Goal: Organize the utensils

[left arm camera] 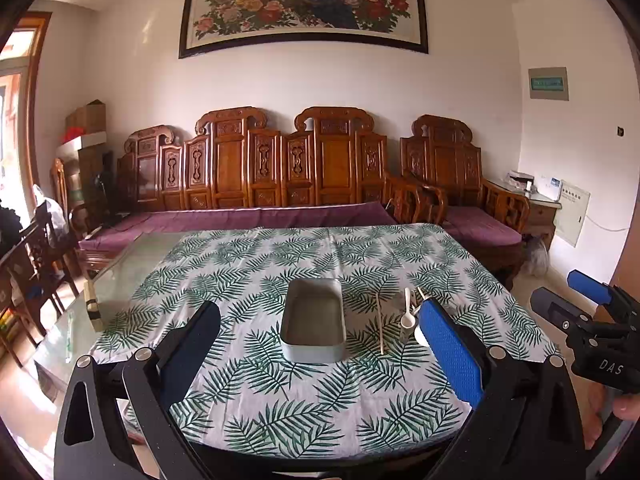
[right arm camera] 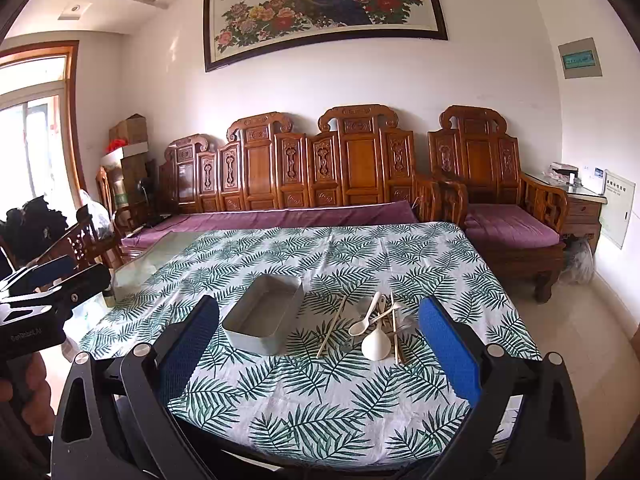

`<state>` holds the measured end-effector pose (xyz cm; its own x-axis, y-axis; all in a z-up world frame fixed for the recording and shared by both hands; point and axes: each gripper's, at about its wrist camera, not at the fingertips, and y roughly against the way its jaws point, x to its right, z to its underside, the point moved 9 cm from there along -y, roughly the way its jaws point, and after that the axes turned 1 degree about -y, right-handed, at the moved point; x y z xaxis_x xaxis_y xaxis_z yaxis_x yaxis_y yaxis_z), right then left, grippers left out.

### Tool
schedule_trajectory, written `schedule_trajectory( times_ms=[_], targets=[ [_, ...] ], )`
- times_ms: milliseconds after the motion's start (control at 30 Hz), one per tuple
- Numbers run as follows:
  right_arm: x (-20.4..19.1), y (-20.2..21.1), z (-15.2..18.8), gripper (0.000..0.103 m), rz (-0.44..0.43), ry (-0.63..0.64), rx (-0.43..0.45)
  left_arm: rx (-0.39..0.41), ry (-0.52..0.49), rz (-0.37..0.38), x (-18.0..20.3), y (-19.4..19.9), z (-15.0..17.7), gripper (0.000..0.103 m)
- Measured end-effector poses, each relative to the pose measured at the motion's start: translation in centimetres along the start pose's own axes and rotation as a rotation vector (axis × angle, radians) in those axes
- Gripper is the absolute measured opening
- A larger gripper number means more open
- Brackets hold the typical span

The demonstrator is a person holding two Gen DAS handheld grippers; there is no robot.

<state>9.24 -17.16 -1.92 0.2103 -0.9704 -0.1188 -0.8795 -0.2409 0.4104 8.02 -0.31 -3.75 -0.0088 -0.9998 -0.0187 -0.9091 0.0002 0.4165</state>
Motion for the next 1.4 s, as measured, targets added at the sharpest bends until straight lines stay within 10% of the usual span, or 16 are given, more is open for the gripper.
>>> schedule_trajectory(
  times_ms=[1400],
  targets=[
    [0.20, 0.22, -0.33, 0.100, -0.005, 0.002, 0.005, 0.006, -0.011, 0.000, 0.64, 0.55, -0.33, 0.097]
  ],
)
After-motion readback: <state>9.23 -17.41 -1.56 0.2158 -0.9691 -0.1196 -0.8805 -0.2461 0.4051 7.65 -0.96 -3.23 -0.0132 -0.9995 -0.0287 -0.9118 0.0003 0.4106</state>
